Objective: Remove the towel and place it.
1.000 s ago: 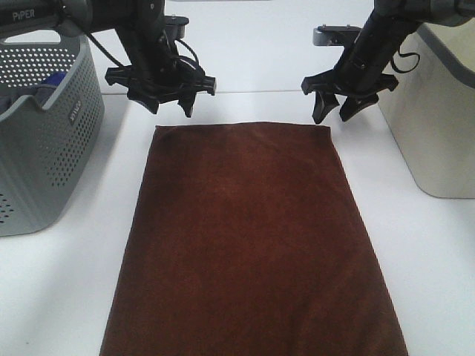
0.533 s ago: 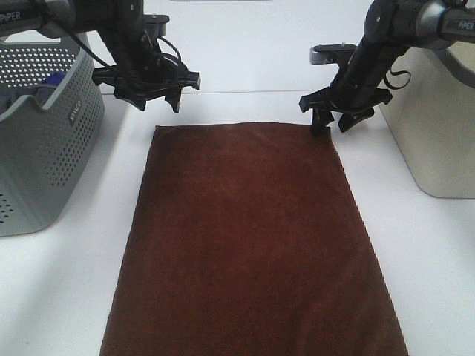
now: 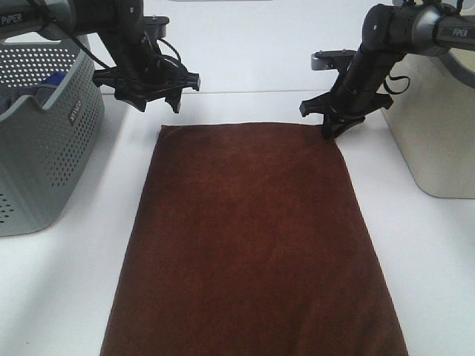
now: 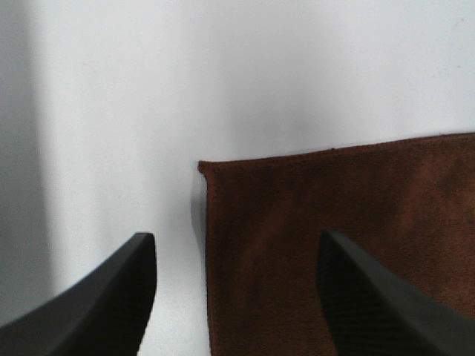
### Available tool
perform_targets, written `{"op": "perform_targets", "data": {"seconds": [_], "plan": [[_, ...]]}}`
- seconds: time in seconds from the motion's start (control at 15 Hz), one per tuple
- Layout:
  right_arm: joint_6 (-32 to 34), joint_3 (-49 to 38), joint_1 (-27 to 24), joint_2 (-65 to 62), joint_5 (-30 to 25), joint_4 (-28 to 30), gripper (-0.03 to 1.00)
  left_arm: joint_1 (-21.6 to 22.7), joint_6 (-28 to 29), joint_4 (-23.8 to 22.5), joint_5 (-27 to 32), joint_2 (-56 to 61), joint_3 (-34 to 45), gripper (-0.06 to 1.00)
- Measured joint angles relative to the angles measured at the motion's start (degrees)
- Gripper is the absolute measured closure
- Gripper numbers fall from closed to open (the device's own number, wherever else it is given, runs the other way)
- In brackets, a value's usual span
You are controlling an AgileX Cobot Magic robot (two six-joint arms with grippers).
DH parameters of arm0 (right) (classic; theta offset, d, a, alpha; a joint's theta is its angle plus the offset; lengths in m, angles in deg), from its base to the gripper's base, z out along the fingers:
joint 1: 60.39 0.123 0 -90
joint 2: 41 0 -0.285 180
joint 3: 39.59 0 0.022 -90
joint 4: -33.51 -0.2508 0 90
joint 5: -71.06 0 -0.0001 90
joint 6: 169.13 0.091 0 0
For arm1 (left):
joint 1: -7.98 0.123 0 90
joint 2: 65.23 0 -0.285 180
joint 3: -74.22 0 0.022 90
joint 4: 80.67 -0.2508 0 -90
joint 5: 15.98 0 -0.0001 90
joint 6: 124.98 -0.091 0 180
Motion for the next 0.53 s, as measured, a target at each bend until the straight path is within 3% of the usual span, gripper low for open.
{"op": "perform_targets", "data": {"seconds": [0.13, 0.53], "plan": [[0.29, 0.0, 0.0, 0.06, -0.11, -1.6, 0.96, 0.0, -0.06, 0.0, -0.11, -0.06, 0.0, 0.34], [0.29, 0.0, 0.0, 0.06, -0.23, -1.95, 0.97, 0.0, -0.06, 0.63, -1.03, -4.35, -0.06, 0.34]]}}
